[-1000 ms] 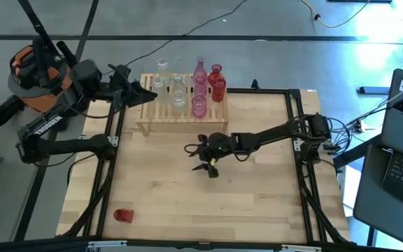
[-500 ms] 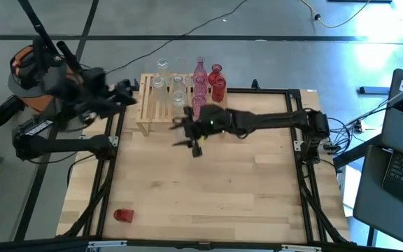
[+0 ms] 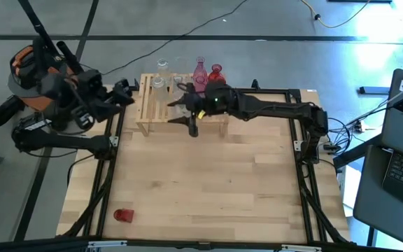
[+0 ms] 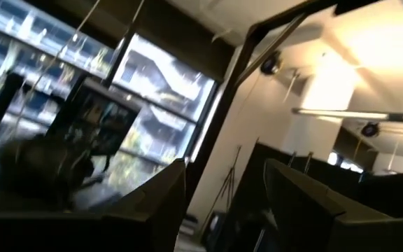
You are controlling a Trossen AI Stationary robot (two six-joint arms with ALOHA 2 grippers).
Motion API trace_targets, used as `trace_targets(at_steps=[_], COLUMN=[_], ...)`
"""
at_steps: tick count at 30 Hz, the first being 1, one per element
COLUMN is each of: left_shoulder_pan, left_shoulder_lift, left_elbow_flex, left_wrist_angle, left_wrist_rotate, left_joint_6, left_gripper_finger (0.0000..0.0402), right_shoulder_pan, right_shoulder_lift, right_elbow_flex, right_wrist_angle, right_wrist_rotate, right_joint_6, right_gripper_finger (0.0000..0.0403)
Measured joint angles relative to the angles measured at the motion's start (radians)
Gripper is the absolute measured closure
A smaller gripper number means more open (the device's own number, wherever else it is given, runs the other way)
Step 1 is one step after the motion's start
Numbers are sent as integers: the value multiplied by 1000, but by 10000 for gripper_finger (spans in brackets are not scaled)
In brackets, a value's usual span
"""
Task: Sort vases onto shelf
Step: Put the transparent vase on the shelf aligned with the other transparent vases on the left
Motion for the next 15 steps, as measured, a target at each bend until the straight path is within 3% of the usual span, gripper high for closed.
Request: trace_targets(at_steps=[8, 15], left_shoulder_pan=[-1, -3], left_shoulder_lift=[26, 23], left_elbow_flex=[0, 0], left_wrist_angle=[-136, -500], left_wrist_rotate=[2, -19], left_joint_6=[38, 186], left_gripper_finger=[214, 214], right_shoulder_pan=[3, 1], right_shoulder_lift=[76, 158], right_elbow_flex=[135, 263], right_wrist_angle=[-5, -31], right_wrist_rotate=[-21, -52], right_joint_6=[-27, 27], right_gripper_finger=[201, 201])
